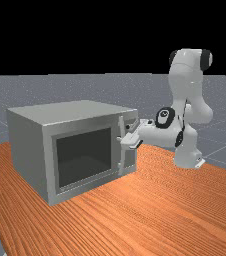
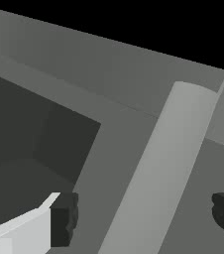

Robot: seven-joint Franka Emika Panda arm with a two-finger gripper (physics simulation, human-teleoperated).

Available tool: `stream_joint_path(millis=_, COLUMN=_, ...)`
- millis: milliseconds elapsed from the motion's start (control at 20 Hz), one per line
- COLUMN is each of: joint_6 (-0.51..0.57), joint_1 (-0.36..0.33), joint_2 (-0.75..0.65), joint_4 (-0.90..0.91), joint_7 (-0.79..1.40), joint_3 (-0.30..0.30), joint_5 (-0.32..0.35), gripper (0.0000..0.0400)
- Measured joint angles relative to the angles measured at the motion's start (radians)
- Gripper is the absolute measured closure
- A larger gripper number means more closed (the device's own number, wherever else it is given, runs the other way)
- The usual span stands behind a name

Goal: Open the microwave

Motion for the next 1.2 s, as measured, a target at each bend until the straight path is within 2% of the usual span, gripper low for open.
stream_joint_path(millis=250, joint_6=0.019, joint_1=0.018, joint_2=-0.009, joint_4=-0.009, joint_7=0.000, joint_3=-0.019, joint_5=-0.010, gripper=0.0000)
stream_joint_path(millis=300, joint_6=0.020, joint_1=0.022, joint_2=-0.012, joint_4=-0.010, joint_7=0.000, joint_3=-0.023, joint_5=-0.014, gripper=0.0157)
stream_joint_path(millis=350, joint_6=0.022, joint_1=0.019, joint_2=-0.014, joint_4=-0.012, joint_7=0.000, joint_3=-0.028, joint_5=-0.016, gripper=0.0212)
stream_joint_path(millis=450, joint_6=0.023, joint_1=0.030, joint_2=-0.016, joint_4=-0.015, joint_7=0.000, joint_3=-0.031, joint_5=-0.015, gripper=0.0225)
stream_joint_path(millis=1200, joint_6=0.026, joint_1=0.074, joint_2=-0.014, joint_4=-0.013, joint_7=0.000, joint_3=-0.072, joint_5=-0.009, gripper=0.0223)
